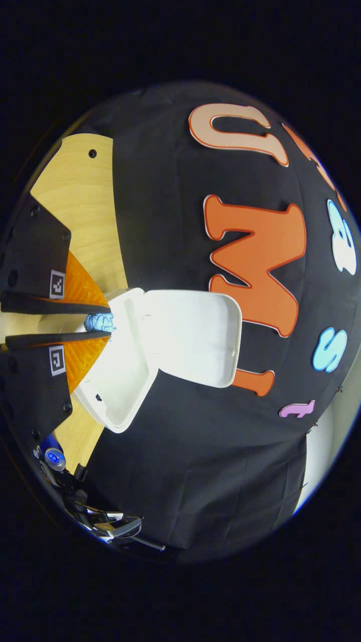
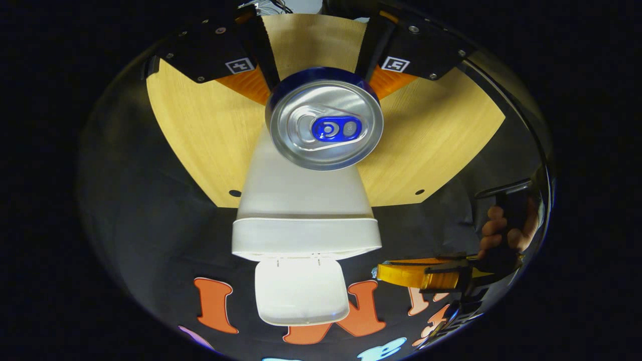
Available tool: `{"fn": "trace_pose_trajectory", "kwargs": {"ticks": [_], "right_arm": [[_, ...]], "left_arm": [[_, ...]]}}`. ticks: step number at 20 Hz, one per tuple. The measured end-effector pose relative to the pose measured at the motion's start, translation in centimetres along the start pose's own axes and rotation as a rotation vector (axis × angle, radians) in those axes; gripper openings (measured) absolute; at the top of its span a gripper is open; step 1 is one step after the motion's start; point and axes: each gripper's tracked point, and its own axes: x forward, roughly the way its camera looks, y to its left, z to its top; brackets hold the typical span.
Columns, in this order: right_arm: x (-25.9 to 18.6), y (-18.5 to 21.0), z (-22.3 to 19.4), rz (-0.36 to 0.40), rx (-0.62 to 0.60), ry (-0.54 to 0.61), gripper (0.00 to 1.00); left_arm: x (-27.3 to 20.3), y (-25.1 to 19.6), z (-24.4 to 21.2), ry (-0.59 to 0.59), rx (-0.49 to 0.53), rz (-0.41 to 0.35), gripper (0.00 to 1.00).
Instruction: Press the lid of the desktop garbage bin to open it, pick up the crumpled paper on the desktop and throw it into the bin, then pick up the pop can on the desktop and drop it into the bin, and finally close the garbage bin lid.
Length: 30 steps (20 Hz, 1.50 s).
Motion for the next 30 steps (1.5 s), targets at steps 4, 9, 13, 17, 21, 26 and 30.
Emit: {"fn": "trace_pose_trajectory", "kwargs": {"ticks": [4, 9, 13, 17, 21, 26, 30], "right_arm": [[-0.4, -0.3, 0.5, -0.034, 0.019, -0.020, 0.77], [-0.4, -0.9, 1.1, -0.082, 0.049, -0.047, 0.77], [-0.4, -1.3, 1.7, -0.114, 0.069, -0.060, 0.77], [-0.9, -1.8, 2.6, -0.138, 0.063, -0.083, 0.77], [-1.5, -2.2, 4.5, -0.140, 0.046, -0.138, 0.77], [-1.4, -2.4, 7.2, -0.134, 0.028, -0.193, 0.77], [-1.4, -2.0, 10.0, -0.102, -0.020, -0.261, 0.76]], "left_arm": [[1.2, -1.6, -0.1, 0.017, 0.008, -0.040, 0.20], [2.0, -2.4, -1.2, 0.055, 0.013, -0.052, 0.21], [2.1, -2.6, -1.8, 0.068, 0.023, -0.057, 0.28], [1.8, -2.3, -1.8, 0.060, 0.038, -0.048, 0.36], [1.5, -2.2, -1.8, 0.047, 0.042, -0.049, 0.57], [0.2, -1.5, -2.3, 0.039, 0.039, -0.045, 0.86], [-1.3, -0.5, -2.8, 0.032, 0.060, -0.019, 0.88]]}}
